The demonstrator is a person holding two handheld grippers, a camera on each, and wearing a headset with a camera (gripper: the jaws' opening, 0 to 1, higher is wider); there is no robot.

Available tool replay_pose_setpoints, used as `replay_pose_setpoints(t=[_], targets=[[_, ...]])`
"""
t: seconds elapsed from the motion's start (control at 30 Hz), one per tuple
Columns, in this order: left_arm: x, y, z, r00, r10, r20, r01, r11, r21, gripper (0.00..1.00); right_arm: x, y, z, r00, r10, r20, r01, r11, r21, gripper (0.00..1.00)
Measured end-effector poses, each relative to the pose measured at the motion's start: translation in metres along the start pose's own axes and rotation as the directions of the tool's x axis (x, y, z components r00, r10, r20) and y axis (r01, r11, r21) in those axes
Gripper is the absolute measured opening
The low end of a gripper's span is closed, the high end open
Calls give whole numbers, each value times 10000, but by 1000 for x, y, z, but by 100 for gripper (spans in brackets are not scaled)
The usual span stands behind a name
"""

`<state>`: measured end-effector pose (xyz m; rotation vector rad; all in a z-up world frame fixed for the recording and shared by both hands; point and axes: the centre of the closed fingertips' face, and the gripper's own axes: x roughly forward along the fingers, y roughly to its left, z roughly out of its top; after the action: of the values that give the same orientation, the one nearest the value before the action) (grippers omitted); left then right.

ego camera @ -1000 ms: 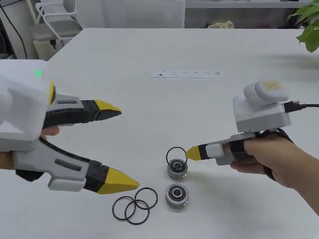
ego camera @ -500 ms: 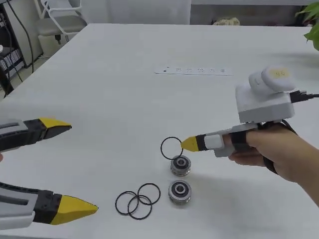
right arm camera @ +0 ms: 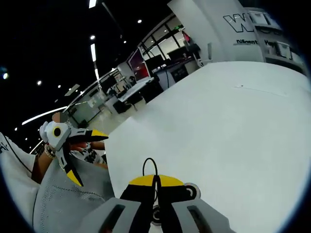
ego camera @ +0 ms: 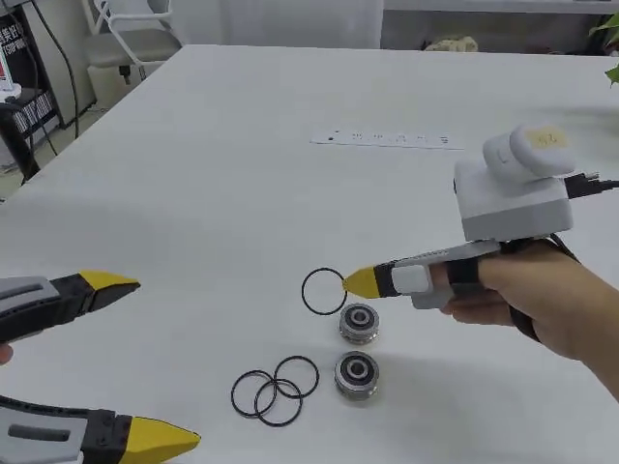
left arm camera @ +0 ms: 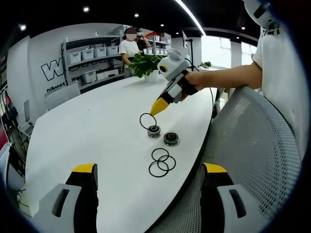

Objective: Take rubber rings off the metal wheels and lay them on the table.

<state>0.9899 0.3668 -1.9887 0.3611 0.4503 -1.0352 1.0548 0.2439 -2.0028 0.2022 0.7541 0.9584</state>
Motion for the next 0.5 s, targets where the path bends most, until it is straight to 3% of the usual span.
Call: replay_pose_setpoints(t=[0.2,0.3,0.5], targets=[[0,3,-1,9998,131,115,-127,9993,-352,85,7,14,0,9994,336,-104,-339,9991,-273,0],[2,7,-7,9991,345,-232,-351,9990,-283,84,12,20,-3,9984,509,-255,-517,9982,-317,0],[3,3,-13,9986,160,-499,-172,9996,-229,85,26,31,-19,9931,716,-928,-775,9950,-625,0]])
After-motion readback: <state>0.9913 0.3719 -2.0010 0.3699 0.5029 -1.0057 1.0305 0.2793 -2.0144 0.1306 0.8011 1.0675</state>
